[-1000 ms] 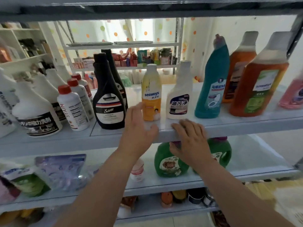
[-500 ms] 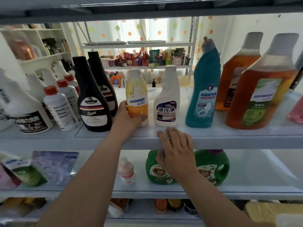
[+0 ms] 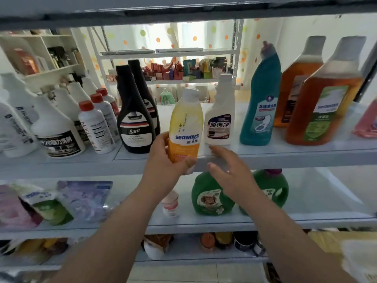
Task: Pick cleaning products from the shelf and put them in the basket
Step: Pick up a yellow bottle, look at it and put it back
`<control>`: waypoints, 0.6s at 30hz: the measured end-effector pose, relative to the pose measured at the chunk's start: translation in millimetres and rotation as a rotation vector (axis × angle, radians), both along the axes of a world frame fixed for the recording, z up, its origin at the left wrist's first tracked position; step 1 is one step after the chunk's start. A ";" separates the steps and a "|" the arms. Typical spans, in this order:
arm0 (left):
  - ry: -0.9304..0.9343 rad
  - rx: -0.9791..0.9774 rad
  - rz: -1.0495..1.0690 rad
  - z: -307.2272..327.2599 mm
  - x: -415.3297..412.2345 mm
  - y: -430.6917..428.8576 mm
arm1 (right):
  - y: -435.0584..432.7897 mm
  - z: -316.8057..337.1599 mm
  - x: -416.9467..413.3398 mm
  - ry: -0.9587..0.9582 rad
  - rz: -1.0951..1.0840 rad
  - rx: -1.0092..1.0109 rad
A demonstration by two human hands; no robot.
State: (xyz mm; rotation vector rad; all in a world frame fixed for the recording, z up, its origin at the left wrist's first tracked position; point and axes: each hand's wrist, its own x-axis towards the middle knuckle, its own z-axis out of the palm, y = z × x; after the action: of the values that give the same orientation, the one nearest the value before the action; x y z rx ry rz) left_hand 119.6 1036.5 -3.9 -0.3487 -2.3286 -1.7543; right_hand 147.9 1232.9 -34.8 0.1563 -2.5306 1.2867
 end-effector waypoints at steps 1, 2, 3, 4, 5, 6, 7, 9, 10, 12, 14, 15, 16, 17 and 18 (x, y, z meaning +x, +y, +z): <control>-0.003 0.024 -0.021 -4.5 15.1 -6.9 | -8.0 3.3 9.9 -0.051 0.064 -0.211; -0.011 0.041 -0.042 -9.5 30.0 -13.3 | -17.8 2.5 18.5 -0.099 0.132 -0.395; -0.031 0.046 -0.060 -14.8 44.5 -19.2 | -28.7 -1.2 26.7 -0.142 0.192 -0.540; -0.059 0.048 -0.074 -20.8 57.7 -24.6 | -40.2 -7.3 34.7 -0.171 0.235 -0.643; -0.088 0.049 -0.081 -26.9 69.7 -30.3 | -51.6 -13.0 43.8 -0.191 0.256 -0.719; -0.110 0.053 -0.082 -34.0 79.8 -36.4 | -62.2 -18.2 53.2 -0.207 0.246 -0.770; -0.135 0.062 -0.078 -42.0 88.3 -43.4 | -72.2 -24.4 61.8 -0.219 0.225 -0.811; -0.211 0.107 -0.071 -58.1 103.6 -57.6 | -89.5 -39.4 79.3 -0.235 0.186 -0.895; -0.268 0.145 -0.082 -65.5 110.8 -64.3 | -96.1 -45.7 86.7 -0.244 0.161 -0.939; -0.493 0.349 -0.191 -81.7 124.5 -77.0 | -107.3 -55.8 97.4 -0.291 0.122 -0.984; -0.770 0.605 -0.358 -95.3 142.0 -88.1 | -117.0 -65.0 104.6 -0.406 0.126 -0.982; -0.874 0.655 -0.414 -99.7 150.8 -93.5 | -122.3 -67.8 108.0 -0.482 0.128 -1.002; -0.943 0.654 -0.463 -104.6 158.2 -98.6 | -128.0 -70.2 112.2 -0.550 0.121 -1.050; -0.968 0.612 -0.494 -110.5 164.7 -103.7 | -133.6 -72.4 116.3 -0.586 0.104 -1.119; -0.967 0.562 -0.500 -118.5 169.3 -107.5 | -138.6 -75.5 119.6 -0.577 0.093 -1.179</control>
State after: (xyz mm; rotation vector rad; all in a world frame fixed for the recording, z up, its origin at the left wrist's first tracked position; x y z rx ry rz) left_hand 288.8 929.0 -122.3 0.0637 -2.1565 -3.2802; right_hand 267.6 1094.3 -110.3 -0.4064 -1.6511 2.8954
